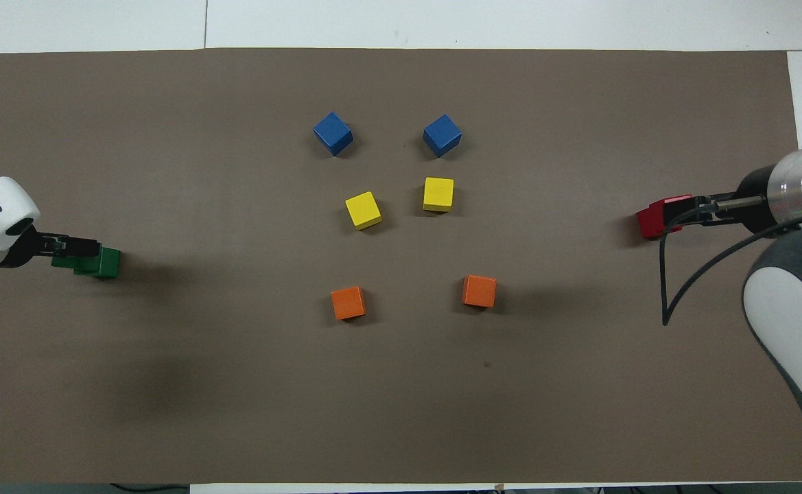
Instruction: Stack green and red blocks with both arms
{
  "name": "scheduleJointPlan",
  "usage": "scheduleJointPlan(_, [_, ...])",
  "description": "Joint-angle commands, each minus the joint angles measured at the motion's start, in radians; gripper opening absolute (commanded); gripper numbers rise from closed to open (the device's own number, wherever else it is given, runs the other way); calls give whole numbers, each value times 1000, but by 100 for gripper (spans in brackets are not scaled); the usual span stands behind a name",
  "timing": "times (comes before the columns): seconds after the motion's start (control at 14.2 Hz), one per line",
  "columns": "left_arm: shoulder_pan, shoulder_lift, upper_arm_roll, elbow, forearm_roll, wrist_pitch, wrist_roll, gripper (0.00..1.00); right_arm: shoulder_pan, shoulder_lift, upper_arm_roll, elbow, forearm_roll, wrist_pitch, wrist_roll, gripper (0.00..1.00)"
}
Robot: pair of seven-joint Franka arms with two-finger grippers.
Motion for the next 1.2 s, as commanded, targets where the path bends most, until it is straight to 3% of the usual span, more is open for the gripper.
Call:
scheduleJointPlan(0.0, [-1,-20,-6,128,-19,-144,7,100,-8,-7,8,114,16,-154,22,100])
scheduleJointPlan(0.28, [-33,-34,-10,329,-12,-348,-178,100,-21,24,6,231,13,-258,17,100])
scheduleJointPlan(0.56, [-74,-43,-13,460,-8,-530,-344,100,-24,25,6,239,10,-274,16,100])
scheduleJointPlan(0.84, [-103,-45,-16,523,-5,-664,-409,100,-24,25,6,240,2,-274,16,100])
scheduleJointPlan(1.13, [-203,-60,-1,558,57,-772,-418,100,-24,25,5,234,-3,-274,16,100])
